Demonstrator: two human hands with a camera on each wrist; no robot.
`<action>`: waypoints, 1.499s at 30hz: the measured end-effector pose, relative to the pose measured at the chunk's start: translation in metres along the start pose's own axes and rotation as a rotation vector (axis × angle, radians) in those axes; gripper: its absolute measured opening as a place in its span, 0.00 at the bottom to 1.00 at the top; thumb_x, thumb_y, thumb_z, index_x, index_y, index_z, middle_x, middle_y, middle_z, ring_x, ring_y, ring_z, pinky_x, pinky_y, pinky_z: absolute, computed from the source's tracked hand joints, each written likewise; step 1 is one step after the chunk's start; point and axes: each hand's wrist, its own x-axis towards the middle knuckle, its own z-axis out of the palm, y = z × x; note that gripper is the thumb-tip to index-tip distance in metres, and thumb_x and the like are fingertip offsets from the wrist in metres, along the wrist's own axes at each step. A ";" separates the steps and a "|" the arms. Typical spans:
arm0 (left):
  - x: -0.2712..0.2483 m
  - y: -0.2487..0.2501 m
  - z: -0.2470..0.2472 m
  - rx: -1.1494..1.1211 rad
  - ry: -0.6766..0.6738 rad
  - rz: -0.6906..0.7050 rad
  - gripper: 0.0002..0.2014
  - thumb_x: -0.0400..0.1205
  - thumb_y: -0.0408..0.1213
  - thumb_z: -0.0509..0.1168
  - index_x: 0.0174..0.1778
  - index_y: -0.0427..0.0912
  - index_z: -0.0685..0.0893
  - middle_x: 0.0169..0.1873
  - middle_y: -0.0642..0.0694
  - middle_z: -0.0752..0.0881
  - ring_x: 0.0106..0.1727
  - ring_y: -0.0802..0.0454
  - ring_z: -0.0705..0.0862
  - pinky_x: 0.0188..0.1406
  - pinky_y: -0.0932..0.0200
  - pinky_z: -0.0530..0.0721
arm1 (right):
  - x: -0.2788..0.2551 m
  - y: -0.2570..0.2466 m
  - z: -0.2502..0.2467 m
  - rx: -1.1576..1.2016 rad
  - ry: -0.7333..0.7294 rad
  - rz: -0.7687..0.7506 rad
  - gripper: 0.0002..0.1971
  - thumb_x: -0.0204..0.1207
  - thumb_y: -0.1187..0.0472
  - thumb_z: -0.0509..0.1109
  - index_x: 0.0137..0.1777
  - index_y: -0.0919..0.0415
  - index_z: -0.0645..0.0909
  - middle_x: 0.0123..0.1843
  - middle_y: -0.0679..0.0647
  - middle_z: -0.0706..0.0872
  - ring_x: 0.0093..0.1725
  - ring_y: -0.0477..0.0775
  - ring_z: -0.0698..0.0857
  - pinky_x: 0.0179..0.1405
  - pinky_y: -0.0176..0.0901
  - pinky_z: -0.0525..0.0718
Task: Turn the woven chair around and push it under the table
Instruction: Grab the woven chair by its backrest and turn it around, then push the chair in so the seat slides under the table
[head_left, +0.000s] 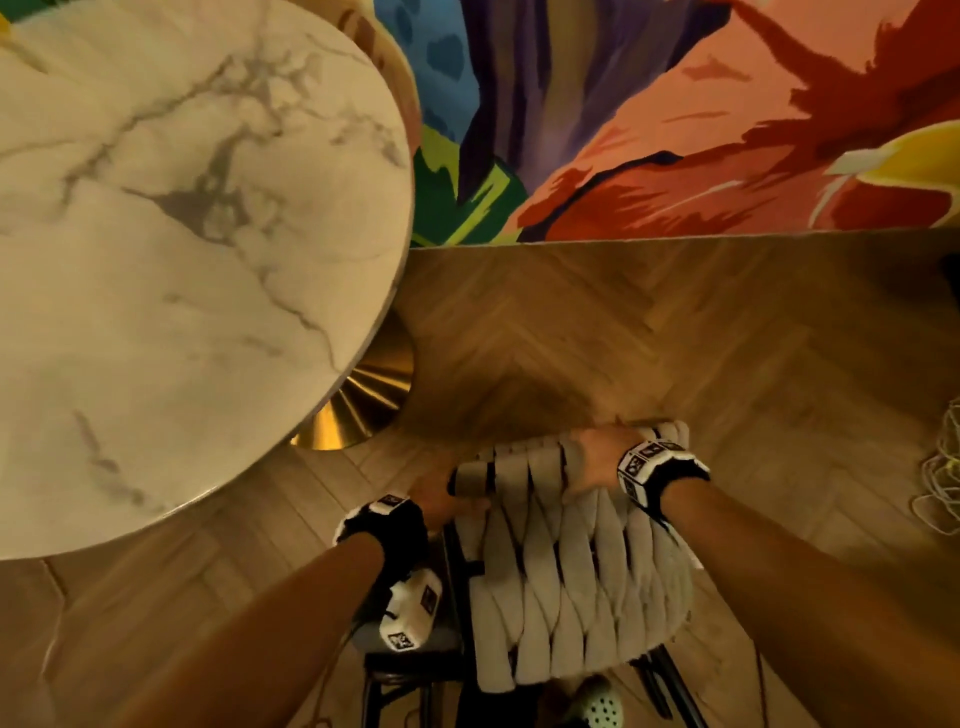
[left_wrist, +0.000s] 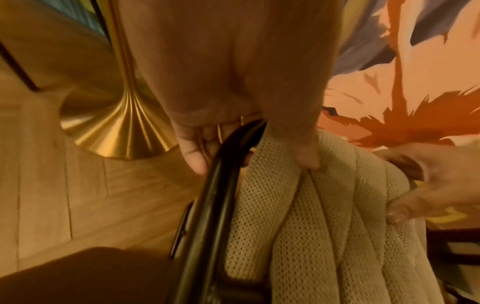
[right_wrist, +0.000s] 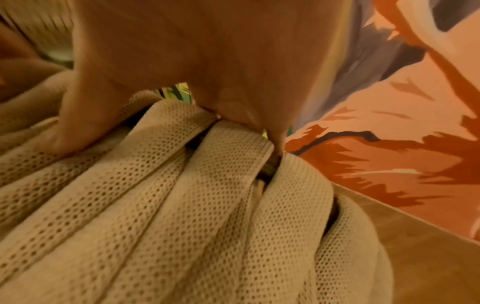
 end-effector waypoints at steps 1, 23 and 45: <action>-0.005 -0.006 -0.001 0.012 -0.027 -0.024 0.15 0.71 0.41 0.76 0.50 0.56 0.81 0.42 0.58 0.83 0.45 0.60 0.82 0.53 0.60 0.82 | -0.002 -0.006 0.003 -0.028 -0.015 0.000 0.42 0.56 0.33 0.75 0.68 0.54 0.74 0.65 0.56 0.82 0.61 0.63 0.80 0.60 0.52 0.79; -0.157 0.131 -0.123 0.005 0.045 0.345 0.07 0.80 0.39 0.67 0.38 0.41 0.85 0.33 0.46 0.90 0.32 0.54 0.85 0.29 0.60 0.78 | -0.275 -0.006 -0.058 -0.196 0.556 -0.251 0.18 0.59 0.32 0.67 0.37 0.45 0.80 0.33 0.41 0.85 0.33 0.43 0.82 0.35 0.39 0.73; -0.314 0.023 0.037 -0.220 0.233 -0.130 0.14 0.85 0.37 0.57 0.38 0.36 0.83 0.27 0.46 0.90 0.23 0.55 0.86 0.22 0.65 0.78 | -0.278 0.087 0.261 0.183 0.265 0.160 0.25 0.67 0.52 0.67 0.67 0.50 0.76 0.69 0.54 0.78 0.67 0.62 0.74 0.61 0.56 0.76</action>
